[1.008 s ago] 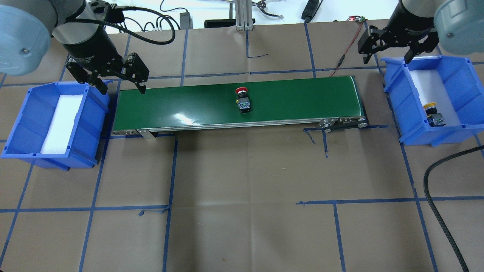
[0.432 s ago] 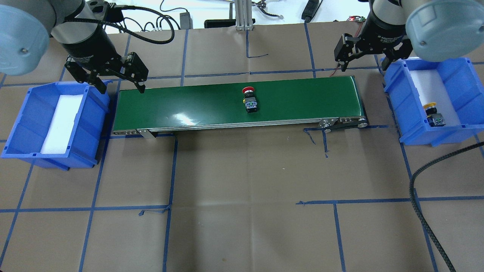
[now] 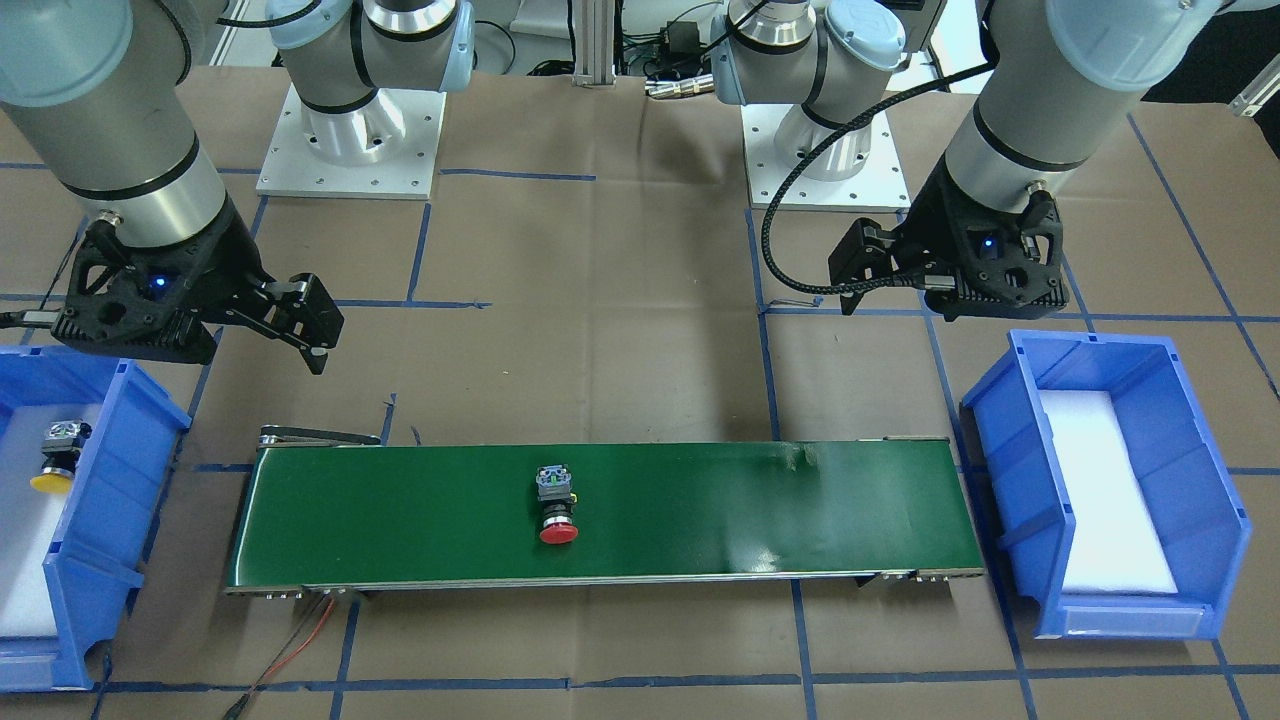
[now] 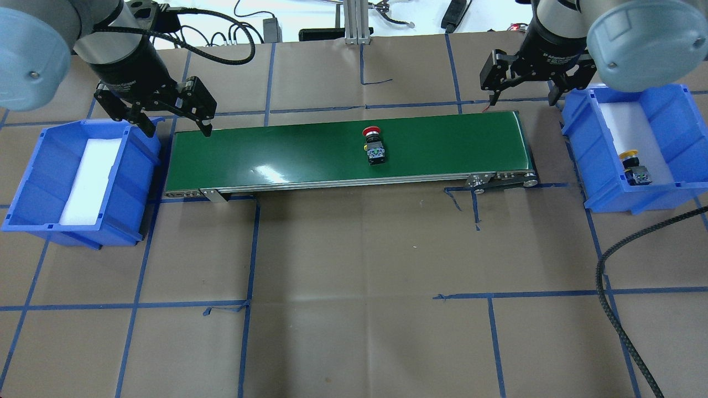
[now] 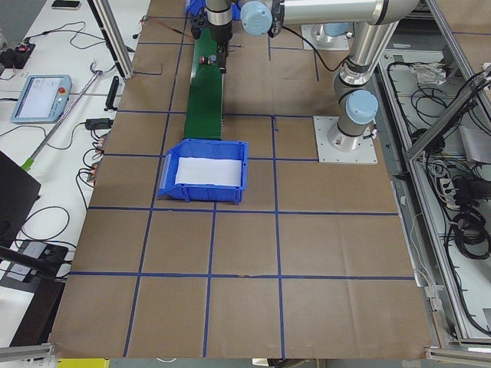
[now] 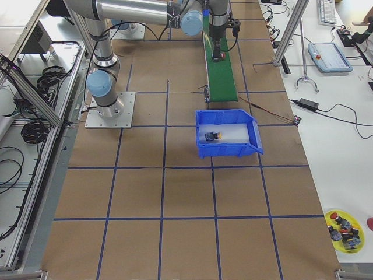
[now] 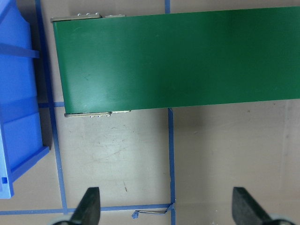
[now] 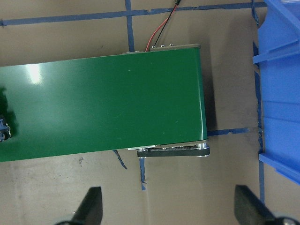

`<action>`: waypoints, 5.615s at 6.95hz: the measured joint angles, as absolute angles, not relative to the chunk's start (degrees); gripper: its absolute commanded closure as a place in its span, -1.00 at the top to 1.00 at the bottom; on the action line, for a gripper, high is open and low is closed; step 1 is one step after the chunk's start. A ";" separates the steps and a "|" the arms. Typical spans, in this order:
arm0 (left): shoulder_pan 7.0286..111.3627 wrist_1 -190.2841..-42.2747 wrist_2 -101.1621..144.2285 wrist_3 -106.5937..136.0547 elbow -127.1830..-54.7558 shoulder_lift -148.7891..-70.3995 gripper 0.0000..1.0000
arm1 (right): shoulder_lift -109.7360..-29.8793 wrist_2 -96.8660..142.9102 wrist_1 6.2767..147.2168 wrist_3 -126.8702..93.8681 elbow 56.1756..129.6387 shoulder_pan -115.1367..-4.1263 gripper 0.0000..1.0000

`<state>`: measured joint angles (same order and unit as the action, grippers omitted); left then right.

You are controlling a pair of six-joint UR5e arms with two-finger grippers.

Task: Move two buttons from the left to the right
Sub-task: 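Raise the right gripper and move it back over the red button, then lower the right gripper and grasp the red button on the belt, then lift the red button and carry it to the right-arm bin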

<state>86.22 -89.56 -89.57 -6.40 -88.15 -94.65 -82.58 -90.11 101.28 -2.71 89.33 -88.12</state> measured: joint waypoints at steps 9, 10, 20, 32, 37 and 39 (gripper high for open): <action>86.22 -89.56 -89.71 -6.38 -88.15 -94.69 1.00 | -71.55 -89.09 110.32 -10.57 90.12 -92.65 0.99; 86.22 -89.56 -89.70 -6.37 -88.15 -94.67 1.00 | -70.65 -89.05 110.95 -11.35 90.10 -93.11 0.99; 86.22 -89.56 -89.82 -6.41 -88.15 -94.81 1.00 | -65.44 -88.25 113.72 -11.69 89.98 -93.49 0.99; 86.22 -89.56 -89.63 -6.12 -88.12 -95.25 1.00 | -66.76 -89.52 111.79 -6.38 87.99 -91.09 -0.90; 86.22 -89.56 -89.50 -6.04 -88.15 -95.25 1.00 | -70.68 -89.44 99.36 25.04 77.53 -66.27 -0.89; 86.22 -89.56 -89.55 -5.98 -88.15 -95.24 1.00 | -66.16 -89.57 102.88 32.02 77.28 -61.44 -0.89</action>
